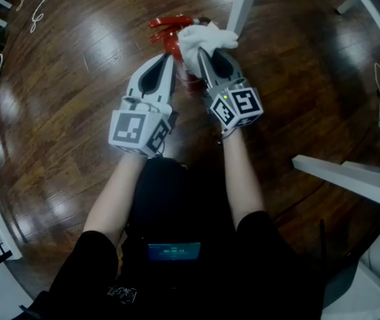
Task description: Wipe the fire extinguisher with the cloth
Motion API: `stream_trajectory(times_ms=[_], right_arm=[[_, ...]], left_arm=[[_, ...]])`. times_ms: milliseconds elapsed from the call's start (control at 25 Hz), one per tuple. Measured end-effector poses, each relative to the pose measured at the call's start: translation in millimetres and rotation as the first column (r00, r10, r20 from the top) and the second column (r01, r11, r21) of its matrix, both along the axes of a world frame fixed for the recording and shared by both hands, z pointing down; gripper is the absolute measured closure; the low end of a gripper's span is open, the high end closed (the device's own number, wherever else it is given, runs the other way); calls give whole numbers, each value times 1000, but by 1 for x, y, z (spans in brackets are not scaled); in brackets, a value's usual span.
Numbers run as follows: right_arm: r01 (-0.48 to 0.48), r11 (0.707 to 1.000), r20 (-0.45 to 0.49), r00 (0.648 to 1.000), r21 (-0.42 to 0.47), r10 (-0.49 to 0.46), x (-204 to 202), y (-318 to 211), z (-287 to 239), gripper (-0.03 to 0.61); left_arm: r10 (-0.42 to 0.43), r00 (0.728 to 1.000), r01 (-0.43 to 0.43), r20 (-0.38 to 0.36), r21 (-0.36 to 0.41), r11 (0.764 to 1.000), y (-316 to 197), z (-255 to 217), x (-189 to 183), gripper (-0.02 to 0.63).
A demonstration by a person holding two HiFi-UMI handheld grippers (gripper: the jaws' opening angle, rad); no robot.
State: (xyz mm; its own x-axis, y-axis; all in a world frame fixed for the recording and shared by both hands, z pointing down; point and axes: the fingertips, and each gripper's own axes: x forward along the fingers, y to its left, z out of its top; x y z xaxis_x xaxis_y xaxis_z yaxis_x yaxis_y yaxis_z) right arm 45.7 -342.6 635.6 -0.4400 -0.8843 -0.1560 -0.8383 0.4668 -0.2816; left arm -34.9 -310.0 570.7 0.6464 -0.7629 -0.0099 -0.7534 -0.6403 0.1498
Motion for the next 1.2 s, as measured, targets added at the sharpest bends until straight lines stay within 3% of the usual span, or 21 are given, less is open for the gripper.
stream_trajectory(times_ms=[160, 360, 520, 680, 880, 1000, 1200], right_arm=[[14, 999, 39, 999, -32, -13, -7, 9, 21, 503], [24, 984, -47, 998, -177, -33, -23, 17, 85, 503], [-5, 947, -88, 996, -322, -25, -23, 14, 150, 503], [-54, 887, -138, 990, -459, -12, -13, 10, 203, 503], [-81, 838, -164, 986, -540, -10, -7, 5, 234, 503], [-89, 839, -182, 983, -538, -13, -6, 9, 229, 503], [-75, 878, -164, 986, -472, -4, -4, 16, 192, 503]], left_arm=[[-4, 1000, 4, 11, 4, 1000, -1, -1, -2, 614], [5, 1000, -5, 16, 8, 1000, -1, 2, -3, 614], [6, 1000, -6, 1, 1, 1000, 0, 1, -4, 614], [14, 1000, -14, 14, 5, 1000, 1, 2, -4, 614], [8, 1000, -8, -5, -7, 1000, -2, 2, -4, 614], [5, 1000, -5, -9, -15, 1000, -1, 1, -2, 614], [-10, 999, 10, -39, -9, 1000, -2, 1, -3, 614]])
